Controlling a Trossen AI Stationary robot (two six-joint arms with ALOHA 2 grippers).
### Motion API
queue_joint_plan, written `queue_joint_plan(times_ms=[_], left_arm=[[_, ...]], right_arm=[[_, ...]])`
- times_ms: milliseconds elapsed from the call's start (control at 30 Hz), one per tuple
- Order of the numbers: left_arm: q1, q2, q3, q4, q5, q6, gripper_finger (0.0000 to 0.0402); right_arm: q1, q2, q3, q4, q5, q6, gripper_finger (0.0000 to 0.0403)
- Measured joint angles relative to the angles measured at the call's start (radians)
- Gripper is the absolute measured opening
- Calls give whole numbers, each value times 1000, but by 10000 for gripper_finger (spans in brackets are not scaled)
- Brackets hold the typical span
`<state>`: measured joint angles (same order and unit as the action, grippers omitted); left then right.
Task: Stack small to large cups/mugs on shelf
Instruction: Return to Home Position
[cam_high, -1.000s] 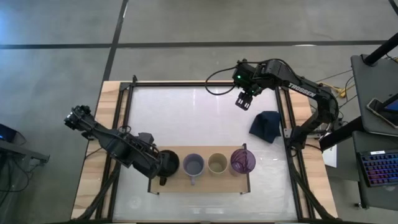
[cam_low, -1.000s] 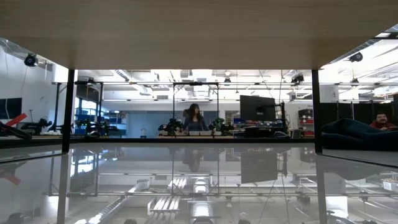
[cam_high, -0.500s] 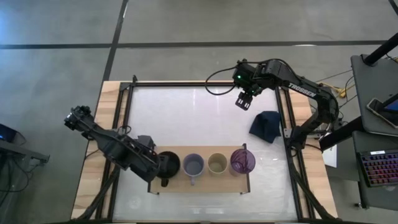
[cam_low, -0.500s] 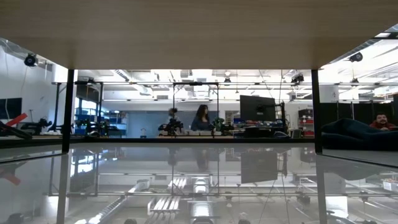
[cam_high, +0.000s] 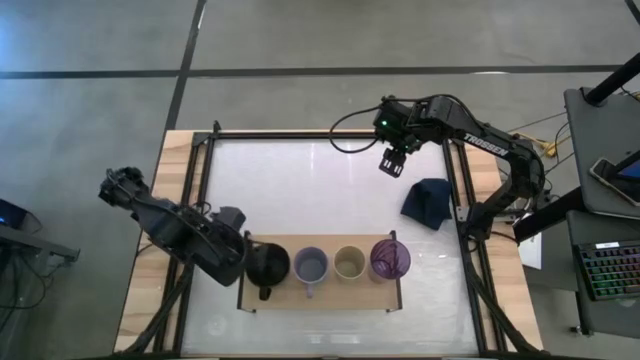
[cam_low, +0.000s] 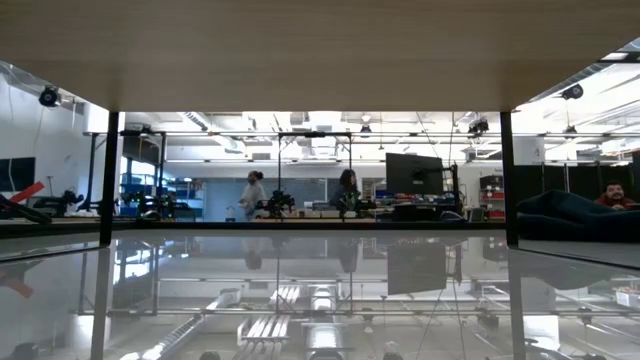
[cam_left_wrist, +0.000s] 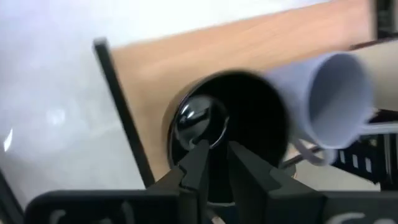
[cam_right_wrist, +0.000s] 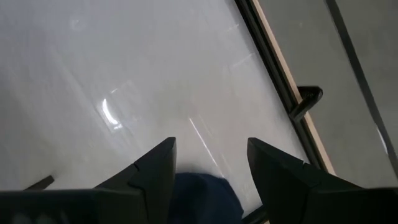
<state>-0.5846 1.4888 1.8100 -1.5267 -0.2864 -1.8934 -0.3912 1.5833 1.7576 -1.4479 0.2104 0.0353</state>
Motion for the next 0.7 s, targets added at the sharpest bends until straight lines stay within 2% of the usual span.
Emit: queue_joint_plan(times_ms=[100,200,300,367,467,633,700], left_arm=[[0,-11,44,0,-75,114,43],[-1,-28,93,19,-228,275,43],[-1,-54,132,109,-407,543,43],[0,-72,142,166,-492,735,43],[3,-103,143,258,-532,1081,43],[2,-142,124,497,-584,1316,43],[3,-149,117,570,-565,1416,43]], right_arm=[[0,-2,0,22,-24,-32,192],[0,-15,1,55,-117,-77,192],[4,-34,20,109,-207,-96,192],[7,-50,44,139,-218,-89,192],[14,-80,92,154,-217,-80,192],[37,-136,189,178,-218,-51,192],[43,-149,236,192,-218,65,192]])
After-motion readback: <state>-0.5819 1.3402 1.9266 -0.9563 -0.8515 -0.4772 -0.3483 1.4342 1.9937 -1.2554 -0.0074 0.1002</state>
